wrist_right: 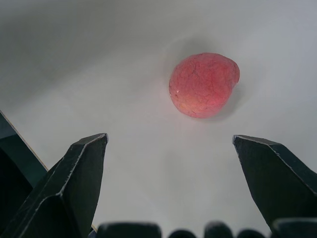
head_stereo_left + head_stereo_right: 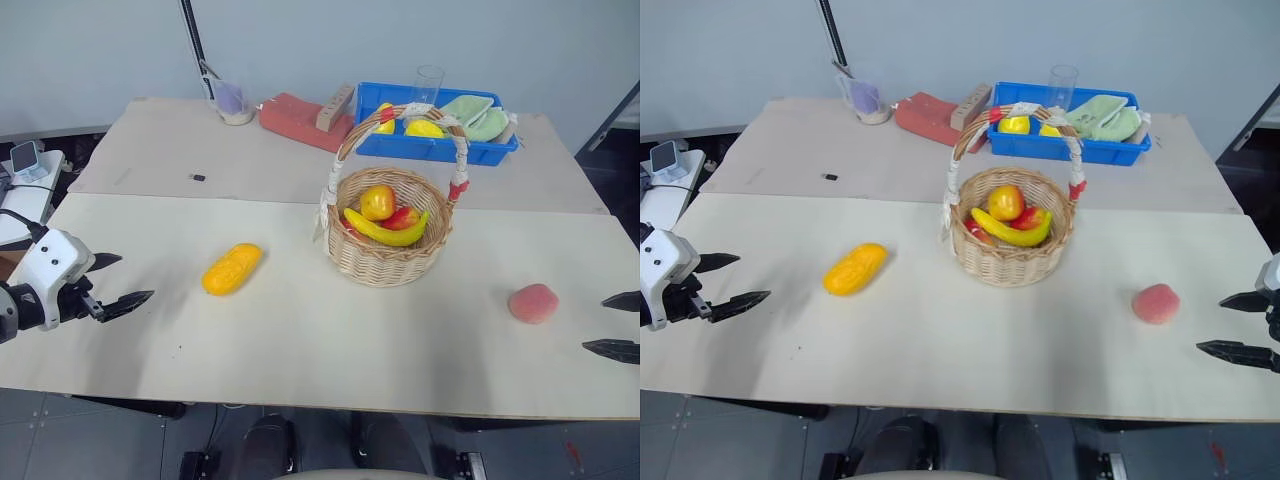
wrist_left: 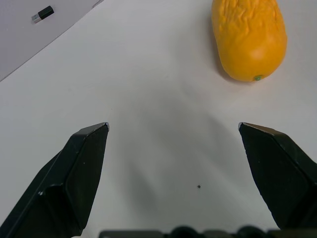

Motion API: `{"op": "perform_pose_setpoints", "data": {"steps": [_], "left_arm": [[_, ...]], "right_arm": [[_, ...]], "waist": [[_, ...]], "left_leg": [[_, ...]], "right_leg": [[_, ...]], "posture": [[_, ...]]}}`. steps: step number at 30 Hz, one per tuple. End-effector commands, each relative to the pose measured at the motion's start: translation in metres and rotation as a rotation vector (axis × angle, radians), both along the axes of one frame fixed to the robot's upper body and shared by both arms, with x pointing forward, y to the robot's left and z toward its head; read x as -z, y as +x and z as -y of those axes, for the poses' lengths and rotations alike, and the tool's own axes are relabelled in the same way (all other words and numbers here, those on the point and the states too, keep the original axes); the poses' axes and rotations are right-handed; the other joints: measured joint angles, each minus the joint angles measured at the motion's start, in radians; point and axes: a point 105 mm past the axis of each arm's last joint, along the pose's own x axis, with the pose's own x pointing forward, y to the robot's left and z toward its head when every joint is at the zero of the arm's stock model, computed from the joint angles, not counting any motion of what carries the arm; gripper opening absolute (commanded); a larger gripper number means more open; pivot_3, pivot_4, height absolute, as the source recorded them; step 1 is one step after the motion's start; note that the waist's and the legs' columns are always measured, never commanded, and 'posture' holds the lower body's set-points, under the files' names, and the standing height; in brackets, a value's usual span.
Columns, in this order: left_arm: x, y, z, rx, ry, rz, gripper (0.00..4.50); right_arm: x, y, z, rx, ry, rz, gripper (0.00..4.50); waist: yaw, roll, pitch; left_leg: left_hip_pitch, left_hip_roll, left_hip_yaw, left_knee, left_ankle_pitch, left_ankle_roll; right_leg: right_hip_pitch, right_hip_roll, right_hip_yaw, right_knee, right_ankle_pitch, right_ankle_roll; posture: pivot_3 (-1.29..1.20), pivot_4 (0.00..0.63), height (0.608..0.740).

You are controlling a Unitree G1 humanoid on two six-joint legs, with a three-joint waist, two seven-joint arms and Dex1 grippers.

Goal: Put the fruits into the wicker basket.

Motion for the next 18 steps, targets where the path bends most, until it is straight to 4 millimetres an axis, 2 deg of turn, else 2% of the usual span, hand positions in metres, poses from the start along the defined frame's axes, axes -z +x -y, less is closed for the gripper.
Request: {"op": "perform_pose_setpoints", "data": {"steps": [1, 10, 18], "left_arm": [[-0.0096, 0.0021, -0.0001, 0.002, 0.004, 0.036, 4.5], [-0.0113, -0.0028, 0.0079, 0.055, -0.045, 0.045, 4.5], [-0.011, -0.0026, 0.0039, 0.031, -0.053, 0.047, 4.5]], "right_arm": [[-0.0118, 0.0029, 0.0015, -0.014, -0.022, 0.054, 4.49], [-0.0096, 0.0034, 0.0025, -0.021, -0.018, 0.056, 4.49], [-0.0084, 0.0039, 0.0037, -0.022, -0.019, 0.057, 4.49]], "waist": [[0.0, 0.0, 0.0], [0.0, 0.0, 0.0], [0.0, 0.0, 0.0]], "left_leg": [[0.0, 0.0, 0.0, 0.0, 0.0, 0.0], [0.0, 0.0, 0.0, 0.0, 0.0, 0.0], [0.0, 0.0, 0.0, 0.0, 0.0, 0.0]], "right_leg": [[0.0, 0.0, 0.0, 0.0, 0.0, 0.0], [0.0, 0.0, 0.0, 0.0, 0.0, 0.0], [0.0, 0.0, 0.0, 0.0, 0.0, 0.0]], "posture": [[0.0, 0.15, 0.692], [0.0, 0.15, 0.692], [0.0, 0.15, 0.692]]}}
